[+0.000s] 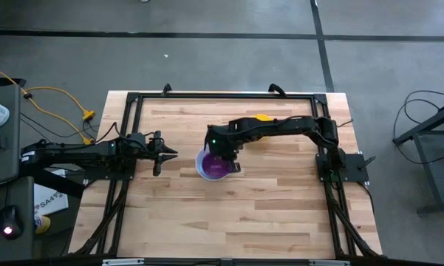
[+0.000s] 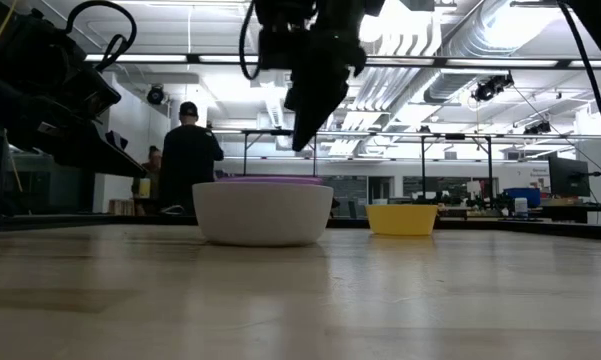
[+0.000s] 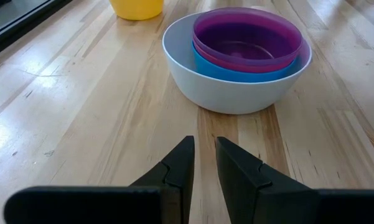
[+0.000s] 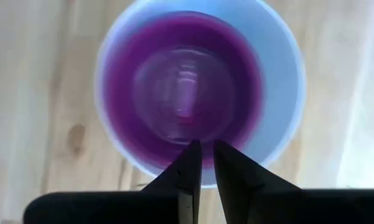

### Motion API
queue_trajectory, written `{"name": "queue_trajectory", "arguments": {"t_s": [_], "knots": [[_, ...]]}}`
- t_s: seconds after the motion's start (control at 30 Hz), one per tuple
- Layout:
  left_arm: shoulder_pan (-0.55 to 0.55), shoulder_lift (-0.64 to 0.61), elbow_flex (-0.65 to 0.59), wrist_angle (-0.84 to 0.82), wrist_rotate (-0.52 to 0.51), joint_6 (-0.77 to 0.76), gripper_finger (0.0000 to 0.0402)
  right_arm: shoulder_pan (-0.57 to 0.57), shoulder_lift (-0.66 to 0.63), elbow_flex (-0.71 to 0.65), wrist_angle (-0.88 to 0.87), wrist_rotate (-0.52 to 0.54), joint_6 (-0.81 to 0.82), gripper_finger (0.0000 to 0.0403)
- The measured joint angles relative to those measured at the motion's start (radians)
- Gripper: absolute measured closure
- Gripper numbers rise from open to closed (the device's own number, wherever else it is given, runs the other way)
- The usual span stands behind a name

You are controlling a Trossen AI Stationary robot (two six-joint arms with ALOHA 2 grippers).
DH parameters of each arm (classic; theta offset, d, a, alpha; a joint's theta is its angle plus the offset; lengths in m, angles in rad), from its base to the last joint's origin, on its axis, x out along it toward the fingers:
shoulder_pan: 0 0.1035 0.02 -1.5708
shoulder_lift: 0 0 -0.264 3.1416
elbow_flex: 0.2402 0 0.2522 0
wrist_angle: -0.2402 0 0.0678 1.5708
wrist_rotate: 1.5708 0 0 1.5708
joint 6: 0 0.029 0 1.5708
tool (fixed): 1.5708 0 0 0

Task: Nest bowls inside each other
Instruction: Stack the yellow bowl on the purple bowl

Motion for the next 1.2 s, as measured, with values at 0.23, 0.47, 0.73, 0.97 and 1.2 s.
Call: {"name": "queue_trajectory", "arguments": {"t_s": [0.23,0.47,0.73,0.97,1.2], "knots": [[0.0,0.0,0.0,0.0,0.0,0.0,0.0334,-0.061,0.0,0.001,-0.039,0.003,0.082,0.0366],[0.0,0.0,0.0,0.0,0.0,0.0,0.0334,-0.108,0.0,0.001,-0.076,0.006,0.131,0.0366],[0.0,0.0,0.0,0.0,0.0,0.0,0.0334,-0.135,0.0,0.001,-0.159,0.151,0.238,0.0366],[0.0,0.0,0.0,0.0,0.0,0.0,0.0334,-0.146,0.0,0.001,-0.238,0.197,0.33,0.0366],[0.0,0.0,0.0,0.0,0.0,0.0,0.0334,-0.163,0.0,0.001,-0.324,0.213,0.415,0.0366]]}}
